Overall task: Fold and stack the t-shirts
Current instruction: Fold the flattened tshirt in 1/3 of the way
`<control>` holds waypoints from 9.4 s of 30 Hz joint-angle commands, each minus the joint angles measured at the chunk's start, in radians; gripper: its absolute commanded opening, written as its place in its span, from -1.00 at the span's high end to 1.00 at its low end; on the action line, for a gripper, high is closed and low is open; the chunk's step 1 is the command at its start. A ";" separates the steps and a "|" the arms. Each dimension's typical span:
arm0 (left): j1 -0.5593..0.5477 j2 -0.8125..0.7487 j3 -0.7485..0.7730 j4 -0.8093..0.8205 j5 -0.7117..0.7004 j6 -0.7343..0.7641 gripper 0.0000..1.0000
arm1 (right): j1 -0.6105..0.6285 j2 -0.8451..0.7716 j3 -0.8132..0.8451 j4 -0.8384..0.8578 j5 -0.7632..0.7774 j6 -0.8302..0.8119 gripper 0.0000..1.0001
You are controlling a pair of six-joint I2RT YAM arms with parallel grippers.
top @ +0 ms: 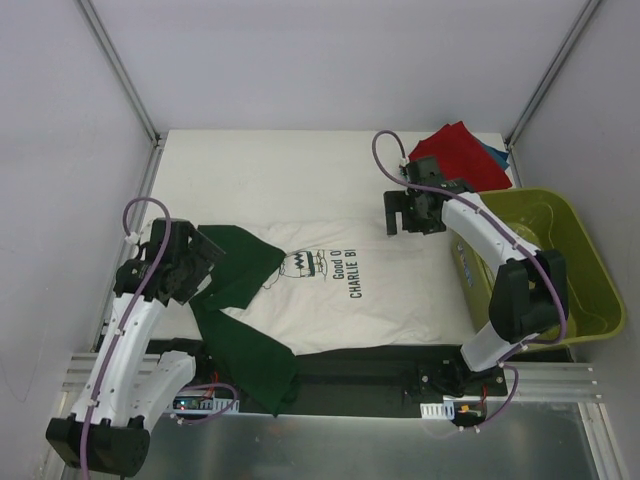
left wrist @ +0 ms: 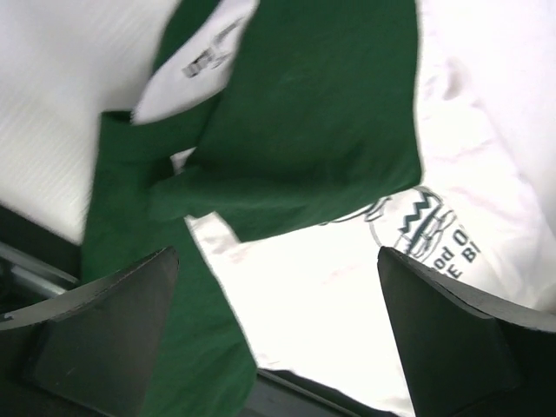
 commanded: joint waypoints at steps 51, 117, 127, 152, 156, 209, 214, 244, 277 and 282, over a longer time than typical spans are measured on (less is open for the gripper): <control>-0.050 0.629 0.036 0.419 0.089 0.170 -0.82 | 0.123 -0.298 -0.366 0.215 -0.098 0.219 -0.93; 0.085 0.937 0.584 0.318 0.038 0.307 -0.88 | 0.182 -0.357 -0.392 0.111 0.120 0.185 -0.93; 0.085 1.035 0.539 0.367 0.142 0.296 0.01 | 0.182 -0.331 -0.403 0.126 0.113 0.199 -0.93; 0.085 1.157 0.639 0.367 0.208 0.294 1.00 | 0.183 -0.296 -0.383 0.117 0.143 0.194 -0.93; 0.082 1.099 0.591 0.373 0.163 0.288 1.00 | 0.183 -0.305 -0.386 0.117 0.139 0.194 -0.93; -0.050 0.752 0.214 0.376 0.225 0.084 1.00 | 0.183 -0.375 -0.417 0.101 0.119 0.194 -0.93; -0.059 0.735 0.204 0.376 0.256 0.040 1.00 | 0.182 -0.386 -0.418 0.101 0.106 0.196 -0.93; -0.013 0.522 0.093 0.244 -0.006 0.104 -0.50 | 0.183 -0.382 -0.417 0.094 0.103 0.194 -0.93; 0.119 0.603 0.108 0.235 0.018 0.133 0.94 | 0.182 -0.340 -0.405 0.094 0.103 0.188 -0.93; 0.119 0.728 0.197 0.255 -0.014 0.170 0.51 | 0.183 -0.345 -0.406 0.092 0.100 0.190 -0.93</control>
